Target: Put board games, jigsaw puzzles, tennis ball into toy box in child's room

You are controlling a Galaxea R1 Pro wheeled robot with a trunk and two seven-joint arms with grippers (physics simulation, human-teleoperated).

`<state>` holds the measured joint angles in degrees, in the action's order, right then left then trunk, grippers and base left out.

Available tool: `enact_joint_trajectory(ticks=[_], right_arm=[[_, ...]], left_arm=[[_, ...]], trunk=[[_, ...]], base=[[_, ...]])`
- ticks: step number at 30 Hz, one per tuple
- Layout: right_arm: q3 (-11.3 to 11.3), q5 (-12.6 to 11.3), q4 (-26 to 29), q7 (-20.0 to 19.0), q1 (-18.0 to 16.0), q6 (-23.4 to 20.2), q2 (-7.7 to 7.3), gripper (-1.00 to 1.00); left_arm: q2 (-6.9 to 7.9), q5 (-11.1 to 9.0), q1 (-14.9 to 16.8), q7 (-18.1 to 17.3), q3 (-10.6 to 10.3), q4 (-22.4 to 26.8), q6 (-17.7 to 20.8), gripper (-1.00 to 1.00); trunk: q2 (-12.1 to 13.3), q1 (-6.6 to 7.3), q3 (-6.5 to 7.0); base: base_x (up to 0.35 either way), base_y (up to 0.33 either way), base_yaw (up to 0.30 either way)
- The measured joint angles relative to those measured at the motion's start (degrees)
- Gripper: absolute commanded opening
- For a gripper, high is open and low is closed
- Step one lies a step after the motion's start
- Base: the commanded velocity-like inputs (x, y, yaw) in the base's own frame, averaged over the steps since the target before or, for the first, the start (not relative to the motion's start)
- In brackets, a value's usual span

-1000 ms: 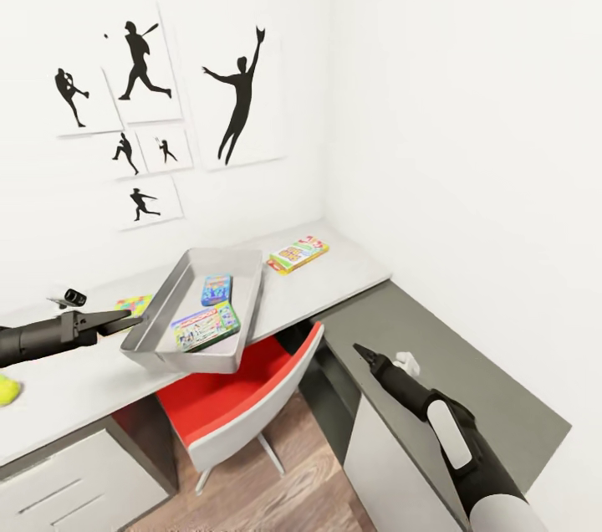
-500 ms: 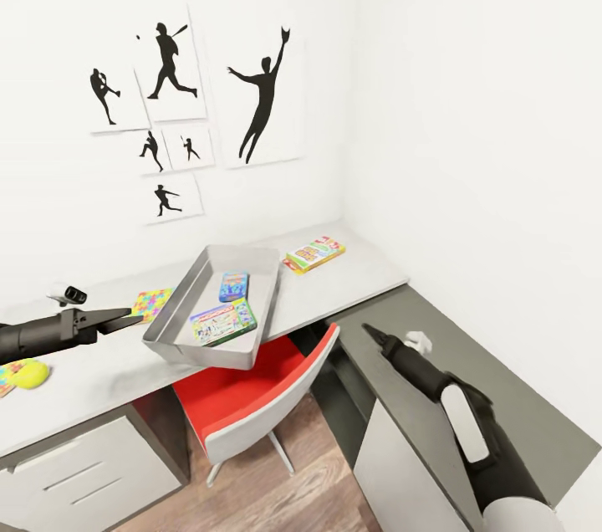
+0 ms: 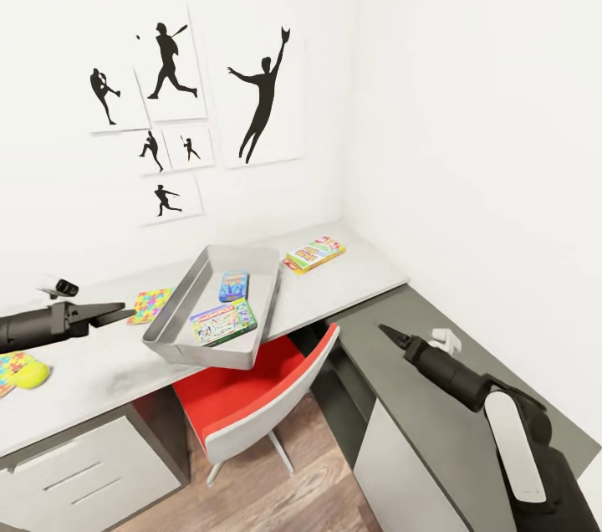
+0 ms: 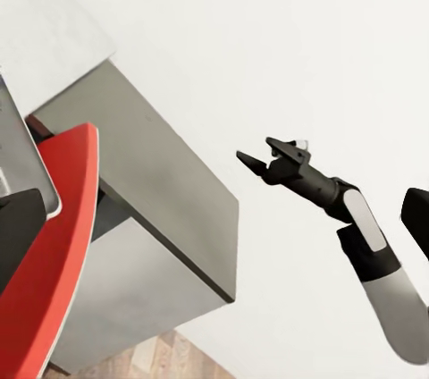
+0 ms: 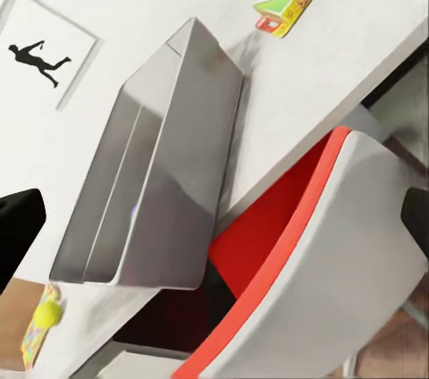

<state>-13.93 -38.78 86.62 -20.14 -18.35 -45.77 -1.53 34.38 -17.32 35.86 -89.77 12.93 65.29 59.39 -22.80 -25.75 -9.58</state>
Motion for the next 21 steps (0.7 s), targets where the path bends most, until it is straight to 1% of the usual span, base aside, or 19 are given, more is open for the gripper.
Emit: enact_joint_trajectory(ticks=[7, 11, 16, 21], right_arm=[[-0.7, 0.0, 0.4, 1.0, 0.0, -0.3, 0.02, 1.00], [-0.7, 0.0, 0.5, 0.8, 0.0, -0.3, 0.03, 1.00], [-0.7, 0.0, 0.6, 0.7, 0.0, -0.3, 0.03, 1.00], [-0.7, 0.0, 0.5, 0.7, 0.0, -0.3, 0.04, 1.00]], left_arm=[[-0.31, 0.3, 0.0, 0.0, -1.1, -0.4, -0.3, 1.00], [-0.35, 0.3, 0.0, 0.0, -1.4, -0.3, -0.4, 1.00], [-0.29, 0.1, -0.1, 0.0, -1.4, -0.2, -0.4, 1.00], [-0.35, 0.1, -0.2, 0.0, -1.5, -0.1, -0.4, 1.00]], trunk=[[0.0, 0.00, 0.00], [0.0, 0.02, 0.00], [0.0, 0.00, 0.00], [0.0, 0.02, 0.00]], base=[[0.006, -0.001, 0.000], [0.132, -0.088, 0.020], [0.100, -0.079, 0.213], [0.176, 0.041, 0.281]])
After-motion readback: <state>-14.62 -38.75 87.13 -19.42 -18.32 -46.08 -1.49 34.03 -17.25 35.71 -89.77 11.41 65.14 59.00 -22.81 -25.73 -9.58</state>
